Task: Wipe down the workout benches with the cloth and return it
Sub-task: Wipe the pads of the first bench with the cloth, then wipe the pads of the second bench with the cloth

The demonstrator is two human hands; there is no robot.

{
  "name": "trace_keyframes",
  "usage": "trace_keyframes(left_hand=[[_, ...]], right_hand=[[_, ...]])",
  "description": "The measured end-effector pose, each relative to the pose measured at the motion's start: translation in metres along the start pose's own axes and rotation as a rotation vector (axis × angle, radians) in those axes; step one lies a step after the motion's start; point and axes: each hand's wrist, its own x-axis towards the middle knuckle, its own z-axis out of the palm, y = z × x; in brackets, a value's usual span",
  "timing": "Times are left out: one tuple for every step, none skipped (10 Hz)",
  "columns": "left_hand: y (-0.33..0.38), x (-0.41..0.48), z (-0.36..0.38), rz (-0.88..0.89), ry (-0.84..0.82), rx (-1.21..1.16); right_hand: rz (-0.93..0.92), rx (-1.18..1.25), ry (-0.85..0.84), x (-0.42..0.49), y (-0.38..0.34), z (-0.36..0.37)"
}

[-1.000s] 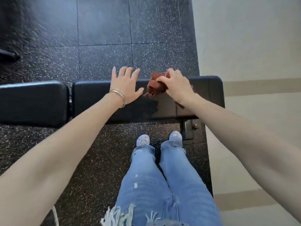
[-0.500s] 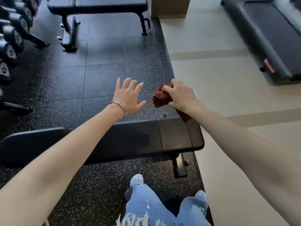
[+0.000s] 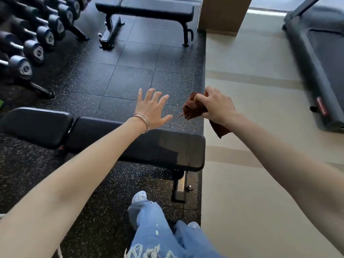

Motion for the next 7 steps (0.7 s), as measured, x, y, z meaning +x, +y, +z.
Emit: trace_keyframes(left_hand=[[0.013, -0.004, -0.009, -0.04, -0.005, 0.007], [0.011, -0.001, -0.018, -0.081, 0.001, 0.013], [0.006, 0.01, -0.027, -0.104, 0.007, 0.034], [0.003, 0.02, -0.035, -0.11, 0.019, 0.054], [0.007, 0.03, -0.044, -0.101, 0.024, 0.067], [0.015, 0.041, -0.051, -0.11, 0.031, 0.066], [0.03, 0.056, -0.055, -0.131, 0.033, 0.08]], right_hand=[[-0.05, -0.009, -0.001, -0.005, 0.01, -0.005], [-0.083, -0.017, -0.005, -0.001, 0.016, -0.009], [-0.08, -0.04, 0.023, 0.006, 0.021, -0.015], [-0.08, -0.055, 0.023, 0.012, 0.029, -0.021], [-0.063, -0.044, 0.042, 0.018, 0.04, -0.028], [-0.081, -0.052, 0.043, 0.026, 0.054, -0.032], [-0.106, -0.062, 0.06, 0.036, 0.072, -0.034]])
